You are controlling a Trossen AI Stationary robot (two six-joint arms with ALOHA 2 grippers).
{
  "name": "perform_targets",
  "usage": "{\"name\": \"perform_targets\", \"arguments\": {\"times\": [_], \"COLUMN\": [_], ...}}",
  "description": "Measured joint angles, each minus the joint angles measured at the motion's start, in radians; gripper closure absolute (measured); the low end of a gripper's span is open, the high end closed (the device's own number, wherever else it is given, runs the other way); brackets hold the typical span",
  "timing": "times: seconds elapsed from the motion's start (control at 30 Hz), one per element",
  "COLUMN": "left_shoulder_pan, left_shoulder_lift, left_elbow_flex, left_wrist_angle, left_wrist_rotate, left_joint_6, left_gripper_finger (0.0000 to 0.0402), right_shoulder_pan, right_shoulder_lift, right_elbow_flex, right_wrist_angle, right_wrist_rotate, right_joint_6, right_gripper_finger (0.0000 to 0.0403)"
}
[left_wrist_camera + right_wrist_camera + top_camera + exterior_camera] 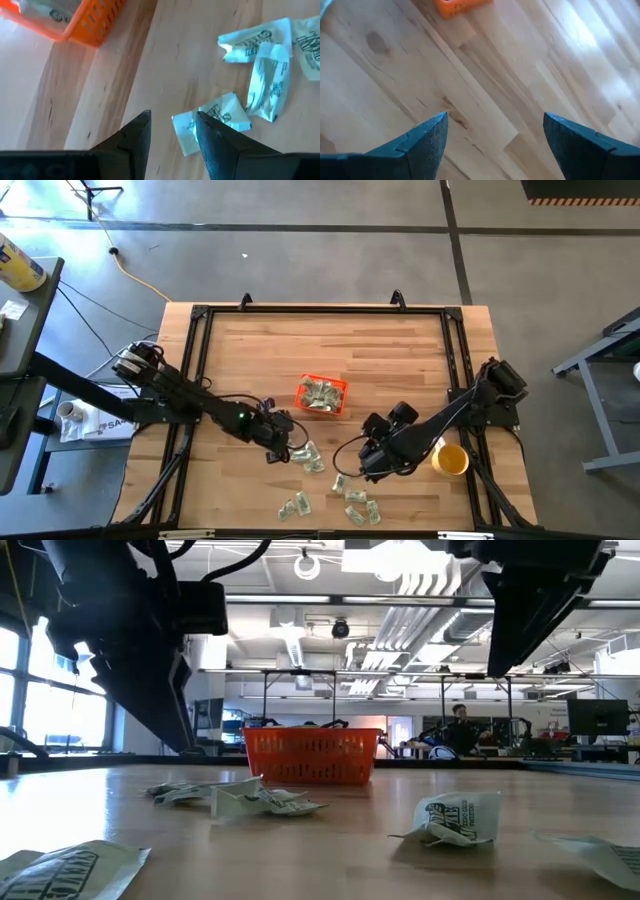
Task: Pick and place Stevia / Truvia into bins
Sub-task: Put the light green stevia packet into the orange bin
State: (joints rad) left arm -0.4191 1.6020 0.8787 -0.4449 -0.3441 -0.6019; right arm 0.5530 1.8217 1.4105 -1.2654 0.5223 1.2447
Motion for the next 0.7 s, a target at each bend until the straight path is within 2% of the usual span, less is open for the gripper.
{"name": "perform_targets", "arguments": {"times": [0.23,0.47,0.6,0.7], "left_shoulder_pan": [-0.009,0.043,0.061,0.059], "left_shoulder_lift": [-0.002,0.039,0.059,0.051], "left_elbow_flex": [0.0,-0.028,-0.026,-0.027], "left_wrist_angle": [0.008,0.001,0.009,0.015], "left_wrist_rotate": [0.061,0.319,0.366,0.355], "left_joint_6": [-0.012,-0.086,-0.107,-0.089], "left_gripper_finger": [0.0213,0.0205,0.0185,0.0173], "right_shoulder_pan": [-0.004,-0.007,-0.009,-0.009], "right_shoulder_lift": [0.0,0.0,0.0,0.0], "right_elbow_flex": [0.0,0.0,0.0,0.0], "right_wrist_angle": [-0.032,-0.042,-0.037,-0.035], "right_wrist_rotate": [0.004,0.032,0.03,0.027], "right_joint_6": [0.028,0.03,0.034,0.038], "right_gripper_finger": [0.0086,0.0086,0.0086,0.0087]}}
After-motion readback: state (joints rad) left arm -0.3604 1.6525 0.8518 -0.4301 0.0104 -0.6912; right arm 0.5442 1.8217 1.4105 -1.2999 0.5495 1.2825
